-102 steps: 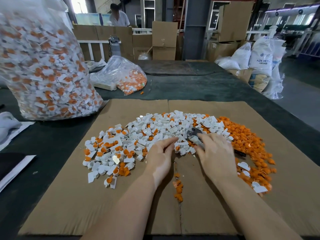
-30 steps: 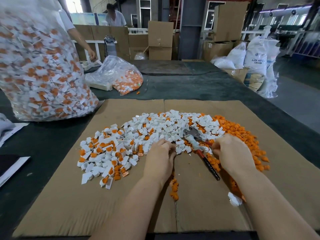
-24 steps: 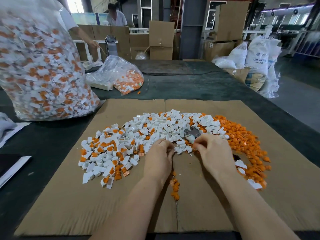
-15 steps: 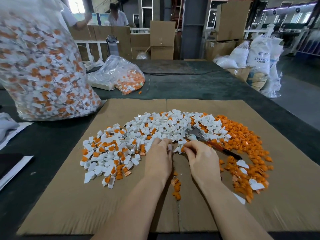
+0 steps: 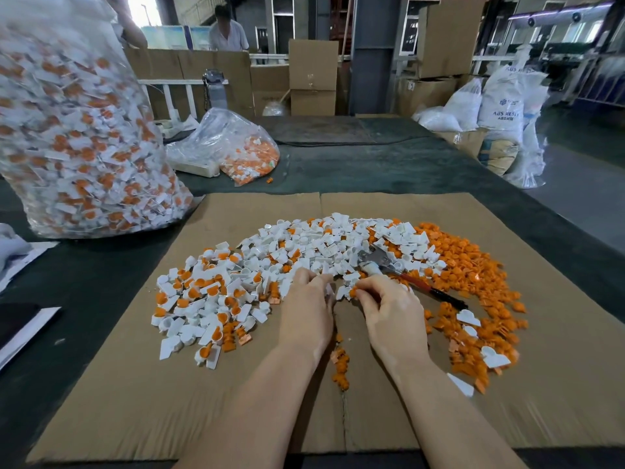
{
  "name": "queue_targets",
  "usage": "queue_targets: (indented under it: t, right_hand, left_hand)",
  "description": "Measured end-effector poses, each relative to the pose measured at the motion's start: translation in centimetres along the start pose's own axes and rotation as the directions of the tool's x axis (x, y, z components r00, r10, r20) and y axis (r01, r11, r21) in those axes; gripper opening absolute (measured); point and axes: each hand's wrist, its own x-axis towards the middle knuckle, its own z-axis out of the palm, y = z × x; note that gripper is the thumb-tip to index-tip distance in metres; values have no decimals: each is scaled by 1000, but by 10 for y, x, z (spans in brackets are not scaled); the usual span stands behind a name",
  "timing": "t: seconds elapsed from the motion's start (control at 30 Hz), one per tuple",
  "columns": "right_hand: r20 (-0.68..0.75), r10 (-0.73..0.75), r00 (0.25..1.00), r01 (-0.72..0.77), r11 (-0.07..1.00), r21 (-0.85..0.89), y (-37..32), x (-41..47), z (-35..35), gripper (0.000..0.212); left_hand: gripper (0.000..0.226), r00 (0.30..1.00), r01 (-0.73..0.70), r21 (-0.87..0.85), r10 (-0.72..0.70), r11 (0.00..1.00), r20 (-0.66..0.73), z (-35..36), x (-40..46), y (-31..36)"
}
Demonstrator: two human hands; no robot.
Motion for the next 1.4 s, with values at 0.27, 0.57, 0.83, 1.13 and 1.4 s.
queue_targets:
  t: [0.27,0.57,0.83,1.13,1.4]
  right_hand:
    - [8,1,1000,0,1000,-11,2,0,1,9]
    - [-1,-1,1000,1,1000,6,2,0,1,8]
    - [-28,13,1000,-11,998,64,-1,-2,0,8]
    - [-11,-18,1000,19,997,72,-2,-2,0,7]
    - [-7,-108,994,107,989,-99,-3,-4,4,14]
  left_hand:
    - [29,999,37,29,-38,999,35,3,1,1]
    - [7,990,107,-166,-120,980,-71,-5,-2,1]
    - [14,988,139,-427,-154,894,-1,-10,-4,0]
    - [5,985,167,-552,-120,817,122,-13,-7,1]
    - [7,980,193,-598,-127,778,151,-14,-8,0]
